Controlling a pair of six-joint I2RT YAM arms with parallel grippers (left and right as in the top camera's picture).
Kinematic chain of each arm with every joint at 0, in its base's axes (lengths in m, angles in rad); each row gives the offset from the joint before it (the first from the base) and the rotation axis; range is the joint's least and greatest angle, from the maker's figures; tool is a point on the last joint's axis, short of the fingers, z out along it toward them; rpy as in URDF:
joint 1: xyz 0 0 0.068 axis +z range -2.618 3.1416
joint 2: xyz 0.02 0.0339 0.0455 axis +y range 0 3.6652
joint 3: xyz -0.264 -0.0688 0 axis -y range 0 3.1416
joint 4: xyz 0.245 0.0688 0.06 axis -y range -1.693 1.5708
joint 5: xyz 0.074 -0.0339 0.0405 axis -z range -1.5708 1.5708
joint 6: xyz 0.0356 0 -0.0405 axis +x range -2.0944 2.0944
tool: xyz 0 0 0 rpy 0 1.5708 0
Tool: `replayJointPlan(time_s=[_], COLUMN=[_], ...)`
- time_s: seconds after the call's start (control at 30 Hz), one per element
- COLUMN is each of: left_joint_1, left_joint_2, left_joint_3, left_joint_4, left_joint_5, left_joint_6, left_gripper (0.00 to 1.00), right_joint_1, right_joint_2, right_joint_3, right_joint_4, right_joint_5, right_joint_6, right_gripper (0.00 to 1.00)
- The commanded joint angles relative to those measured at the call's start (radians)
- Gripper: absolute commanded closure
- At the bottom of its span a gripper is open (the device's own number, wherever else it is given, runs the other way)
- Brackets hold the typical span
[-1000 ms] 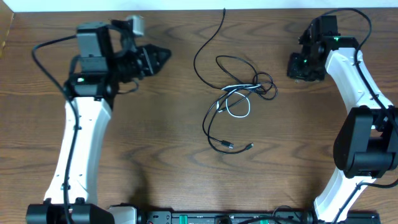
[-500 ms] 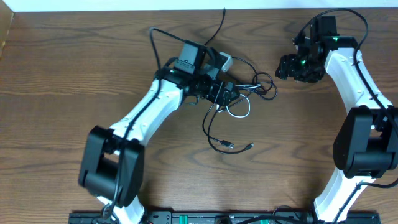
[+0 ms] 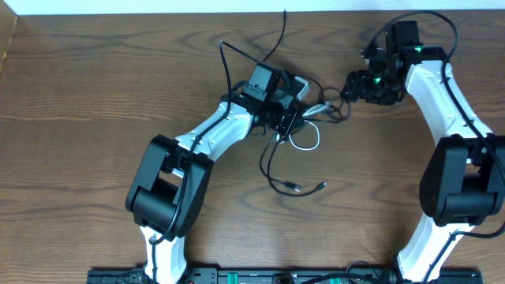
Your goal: Untangle cables
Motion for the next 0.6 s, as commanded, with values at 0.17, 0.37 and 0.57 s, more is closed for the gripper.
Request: replayJointPlan(time_s=[0.17,0.37,0.57], left_joint_1=[0.072,0.085,0.091], left_joint_2=[-0.25,-0.377,-0.381], left_joint_3=[0.011,0.011,0.011], left_joint_4=[-0.058,-0.117,-0.155], left_joint_5=[0.055,0.055,0.05], left_joint_6=[-0.206,-0.332,-0.331], left_gripper=[0.93,0.93,0.93], right_joint_1=[0.009,0.01,0.015], right_joint_2=[-0.034,-0.085,-0.104], right_joint_3=[0.014,0.016,0.016], right_joint_4=[0.011,0.032,0.108], right_joint_5=[-0.388,-0.556,-0.665], right_joint_6=[-0.203,-0.206,-0.104], right_gripper=[0.33,0.35,0.39])
